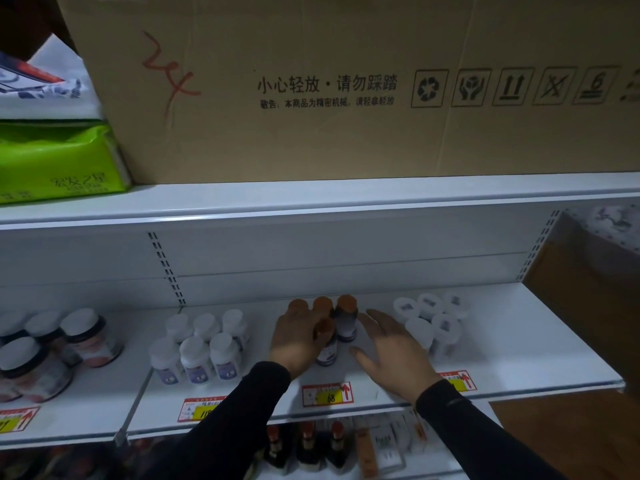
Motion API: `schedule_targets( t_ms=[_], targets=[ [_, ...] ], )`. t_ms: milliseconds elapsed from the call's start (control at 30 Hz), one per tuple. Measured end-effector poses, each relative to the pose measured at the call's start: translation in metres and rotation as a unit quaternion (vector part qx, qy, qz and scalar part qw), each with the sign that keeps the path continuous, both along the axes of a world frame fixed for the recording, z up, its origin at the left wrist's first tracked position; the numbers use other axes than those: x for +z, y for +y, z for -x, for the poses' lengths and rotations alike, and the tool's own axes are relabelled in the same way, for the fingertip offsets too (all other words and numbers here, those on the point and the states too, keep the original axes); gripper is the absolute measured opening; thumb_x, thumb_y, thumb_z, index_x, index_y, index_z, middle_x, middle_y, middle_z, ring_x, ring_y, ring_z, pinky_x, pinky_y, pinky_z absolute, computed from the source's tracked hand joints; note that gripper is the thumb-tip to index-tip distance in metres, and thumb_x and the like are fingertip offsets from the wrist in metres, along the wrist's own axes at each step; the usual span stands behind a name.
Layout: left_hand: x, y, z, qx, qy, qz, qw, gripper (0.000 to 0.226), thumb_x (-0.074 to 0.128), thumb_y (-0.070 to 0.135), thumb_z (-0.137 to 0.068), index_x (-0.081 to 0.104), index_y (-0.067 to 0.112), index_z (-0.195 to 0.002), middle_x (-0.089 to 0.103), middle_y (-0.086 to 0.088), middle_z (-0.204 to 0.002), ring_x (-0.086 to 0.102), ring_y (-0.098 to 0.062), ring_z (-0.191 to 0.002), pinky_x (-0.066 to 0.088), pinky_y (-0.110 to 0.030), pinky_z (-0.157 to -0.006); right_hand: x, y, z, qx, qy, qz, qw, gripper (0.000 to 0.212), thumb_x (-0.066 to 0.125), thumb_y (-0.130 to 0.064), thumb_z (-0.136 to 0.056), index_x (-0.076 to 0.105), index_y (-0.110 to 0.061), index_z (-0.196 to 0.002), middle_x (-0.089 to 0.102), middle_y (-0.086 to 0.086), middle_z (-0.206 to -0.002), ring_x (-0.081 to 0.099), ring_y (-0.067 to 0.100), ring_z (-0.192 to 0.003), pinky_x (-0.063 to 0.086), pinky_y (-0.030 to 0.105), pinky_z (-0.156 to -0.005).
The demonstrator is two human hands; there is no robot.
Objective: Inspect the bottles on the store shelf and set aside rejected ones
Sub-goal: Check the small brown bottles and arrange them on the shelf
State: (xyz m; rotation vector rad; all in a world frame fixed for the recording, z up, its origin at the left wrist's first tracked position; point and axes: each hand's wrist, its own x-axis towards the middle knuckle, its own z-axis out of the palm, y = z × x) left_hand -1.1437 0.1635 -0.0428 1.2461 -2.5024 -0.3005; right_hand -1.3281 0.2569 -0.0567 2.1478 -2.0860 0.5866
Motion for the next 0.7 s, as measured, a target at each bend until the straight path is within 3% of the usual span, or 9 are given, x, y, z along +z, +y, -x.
schedule_targets(
  t_ms=[267,400,500,600,700],
  targets=[
    [-0.002,-0.004,0.0,0.008,-0.003,-0.016,1.0,0.018,0.048,0.044,-0.093,0.054,0.031,-0.105,0.053,-0.001,-0.093,0.052,-0.025,-0.087,0.036,-0.031,-0.067,0.006,-0.005,-0.006,0.008,-0.017,-0.006,1.0,0.063,0.059,-0.044,-0.09,0.045,-0.016,-0.144,0.049,0.008,-0.145,0.05,0.026,-0.13,0.042,0.033,-0.102],
    [0.005,-0.009,-0.005,0.005,0.053,-0.043,0.998,0.019,0.051,0.039,-0.094,0.064,0.031,-0.104,0.06,0.002,-0.091,0.056,-0.022,-0.086,0.04,-0.03,-0.07,0.002,-0.009,-0.006,0.003,-0.013,0.015,1.0,0.059,0.06,-0.047,-0.08,0.057,-0.015,-0.131,0.063,0.009,-0.126,0.065,0.027,-0.109,0.055,0.033,-0.082],
    [0.013,-0.019,-0.01,0.052,0.111,-0.028,0.992,0.021,0.053,0.021,-0.095,0.069,0.012,-0.105,0.07,-0.008,-0.102,0.063,-0.027,-0.093,0.045,-0.032,-0.077,0.002,-0.012,-0.007,0.012,-0.02,0.05,0.998,0.057,0.056,-0.047,-0.08,0.057,-0.015,-0.127,0.065,0.008,-0.12,0.067,0.026,-0.102,0.056,0.03,-0.074],
    [0.015,-0.03,-0.015,0.126,0.139,-0.076,0.979,0.033,0.053,0.02,-0.094,0.06,0.01,-0.125,0.062,-0.013,-0.121,0.057,-0.028,-0.11,0.045,-0.031,-0.092,0.001,-0.017,-0.007,0.019,-0.025,0.078,0.996,0.056,0.053,-0.047,-0.082,0.056,-0.013,-0.127,0.065,0.009,-0.119,0.067,0.027,-0.101,0.056,0.031,-0.074],
    [0.012,-0.038,-0.014,0.155,0.126,-0.121,0.972,0.044,0.054,0.027,-0.094,0.052,0.012,-0.135,0.055,-0.017,-0.128,0.054,-0.03,-0.116,0.044,-0.032,-0.096,-0.001,-0.022,-0.008,0.028,-0.035,0.074,0.996,0.057,0.054,-0.046,-0.084,0.051,-0.016,-0.132,0.062,0.008,-0.124,0.064,0.028,-0.106,0.058,0.033,-0.076]
  ],
)
